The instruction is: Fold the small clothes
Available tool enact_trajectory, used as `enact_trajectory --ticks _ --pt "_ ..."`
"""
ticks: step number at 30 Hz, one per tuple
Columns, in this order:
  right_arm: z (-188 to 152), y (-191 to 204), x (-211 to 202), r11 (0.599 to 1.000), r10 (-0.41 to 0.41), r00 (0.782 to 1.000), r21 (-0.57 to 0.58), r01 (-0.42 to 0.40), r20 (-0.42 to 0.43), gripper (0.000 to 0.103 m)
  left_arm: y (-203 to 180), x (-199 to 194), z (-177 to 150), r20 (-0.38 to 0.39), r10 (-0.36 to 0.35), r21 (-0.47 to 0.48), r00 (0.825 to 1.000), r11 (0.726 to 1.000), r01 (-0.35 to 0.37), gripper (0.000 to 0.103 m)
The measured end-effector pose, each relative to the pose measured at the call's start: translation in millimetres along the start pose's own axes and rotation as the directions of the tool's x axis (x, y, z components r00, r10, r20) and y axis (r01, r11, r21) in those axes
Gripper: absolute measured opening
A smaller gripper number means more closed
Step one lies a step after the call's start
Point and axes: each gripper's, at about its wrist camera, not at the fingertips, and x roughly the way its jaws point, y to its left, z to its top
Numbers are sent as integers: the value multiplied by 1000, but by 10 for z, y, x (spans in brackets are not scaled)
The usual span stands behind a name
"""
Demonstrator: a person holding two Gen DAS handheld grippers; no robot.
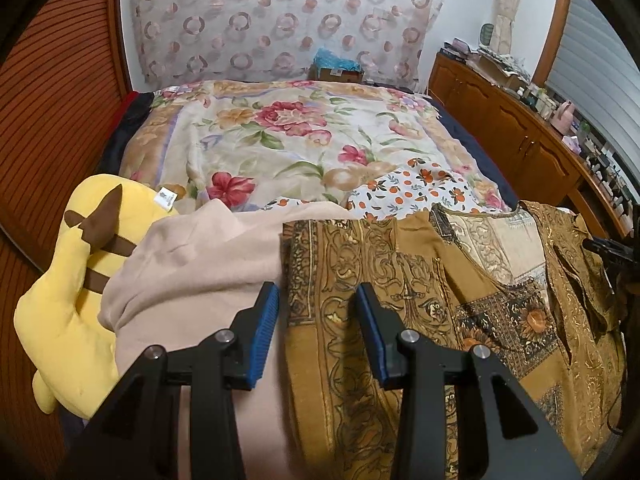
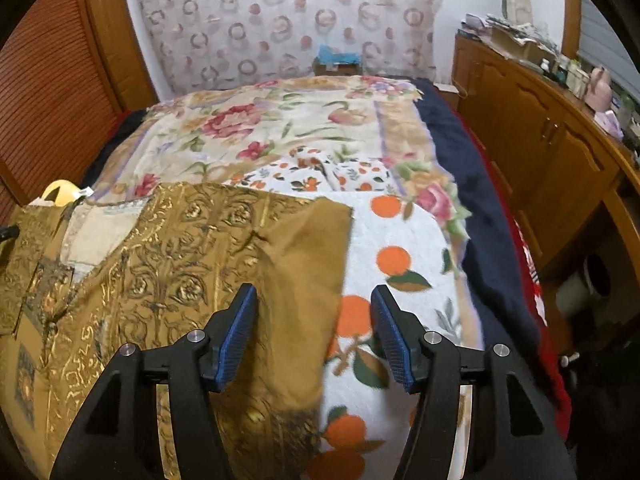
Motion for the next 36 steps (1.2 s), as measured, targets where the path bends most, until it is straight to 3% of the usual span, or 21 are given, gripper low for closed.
enact_trajectory --ticks 2,4,6,8,11,13,19,24,36 --pt "21 24 31 1000 2 1000 -8 -2 -4 61 -4 -2 -2 1 -2 0 1000 1000 2 40" --pt "39 36 83 1000 -2 1000 -13 2 -13 60 -49 -14 -5 6 -20 25 1000 999 20 17" --pt "48 50 115 999 -25 1000 -31 24 -13 54 -96 -52 1 21 -36 33 999 999 35 4" --pt "61 49 119 998 -43 999 -40 43 -15 35 -154 -131 13 44 -50 42 998 998 48 4" --pt "81 11 105 1000 18 1000 -22 -19 -12 12 -257 -277 37 77 -77 54 994 996 73 3" --pt "84 8 93 999 47 999 -19 -47 -5 5 -327 -389 46 100 -88 65 991 995 82 3" --pt "114 -8 -226 998 51 994 34 -55 94 3 -525 -857 26 193 -130 86 973 990 115 3" --pt "125 64 -716 998 63 976 11 -67 207 3 -564 -1253 -92 266 -137 93 954 989 116 3" --pt "-347 205 -1704 995 98 933 -31 -92 346 2 -530 -1991 -907 393 -109 65 913 994 91 3"
